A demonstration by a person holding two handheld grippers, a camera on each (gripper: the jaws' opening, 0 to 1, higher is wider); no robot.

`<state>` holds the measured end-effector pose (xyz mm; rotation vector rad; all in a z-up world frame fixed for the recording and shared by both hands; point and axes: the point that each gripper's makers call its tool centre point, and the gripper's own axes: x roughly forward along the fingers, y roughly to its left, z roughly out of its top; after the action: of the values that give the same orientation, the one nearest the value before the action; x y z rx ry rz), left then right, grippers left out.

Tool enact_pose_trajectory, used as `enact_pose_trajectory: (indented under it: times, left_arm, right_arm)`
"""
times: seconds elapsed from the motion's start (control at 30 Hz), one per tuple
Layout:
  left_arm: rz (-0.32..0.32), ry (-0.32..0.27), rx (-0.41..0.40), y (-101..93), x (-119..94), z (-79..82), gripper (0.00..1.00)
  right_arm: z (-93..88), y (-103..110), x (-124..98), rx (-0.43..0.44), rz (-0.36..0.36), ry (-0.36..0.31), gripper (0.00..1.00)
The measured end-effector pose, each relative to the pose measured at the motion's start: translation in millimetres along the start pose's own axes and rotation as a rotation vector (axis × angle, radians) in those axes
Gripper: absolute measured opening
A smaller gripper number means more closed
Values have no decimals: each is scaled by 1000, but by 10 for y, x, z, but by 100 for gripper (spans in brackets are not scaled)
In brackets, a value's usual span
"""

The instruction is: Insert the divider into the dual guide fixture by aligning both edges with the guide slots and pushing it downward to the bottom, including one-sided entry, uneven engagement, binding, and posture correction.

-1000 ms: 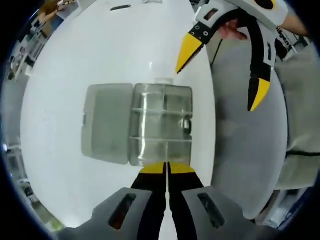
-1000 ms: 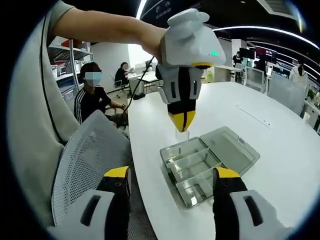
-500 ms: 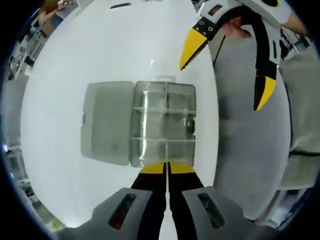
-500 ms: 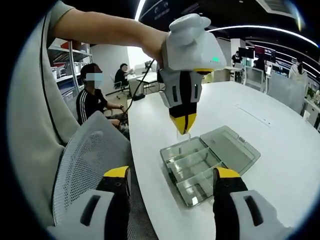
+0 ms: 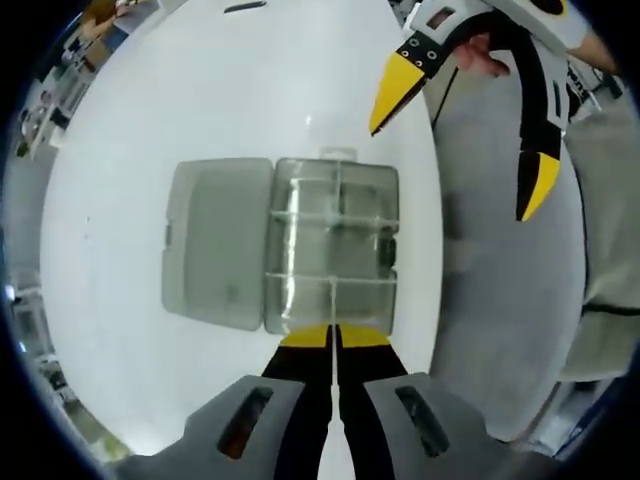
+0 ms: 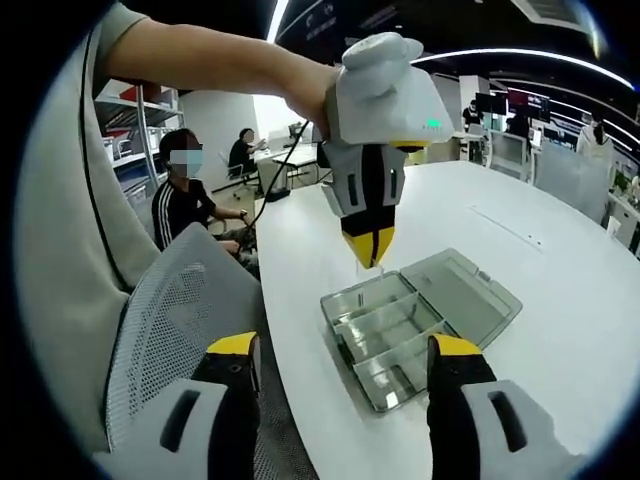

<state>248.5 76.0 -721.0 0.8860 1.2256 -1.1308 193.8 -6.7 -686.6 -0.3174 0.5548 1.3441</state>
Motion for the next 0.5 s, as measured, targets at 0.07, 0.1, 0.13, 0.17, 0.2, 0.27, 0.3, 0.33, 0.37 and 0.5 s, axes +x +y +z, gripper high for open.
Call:
enact_pose_trajectory:
  times: [0.07,0.1,0.13,0.17,0.2,0.27,0.3,0.33,0.37,0.5]
  left_arm:
    - [-1,0,-2,3,7,-4,0]
    - [-1,1,-2,6,10,-5,0]
    - [-2,1,-3,6,12,-5,0]
    - [-4,0,-4,3,17,-3,0]
    - [-2,0,-3,6,18,-2,0]
    - [-2,0,-5,9,23,0,0]
    - [-2,0,-6,10,26,1,0]
    - [-2,-1,-6,11,28,2,0]
    - [-4,0,-6,9,33,3,0]
    - [-5,3,-5,8,51,3,0]
  right_arm:
    - [0,1,0,3,0,-1,65]
    - [-1,2,1,4,1,-1,65]
    - [-5,-1,2,4,1,-1,65]
    - [-8,-1,3,5,1,-1,65]
    - [-12,-2,5,5,1,0,65]
    - [-17,-3,5,7,1,1,65]
    - [-18,-4,5,7,1,0,65]
    - [-18,-4,4,7,1,0,65]
    - [-18,-5,3,8,1,0,65]
    - [-27,-13,-3,11,0,0,65]
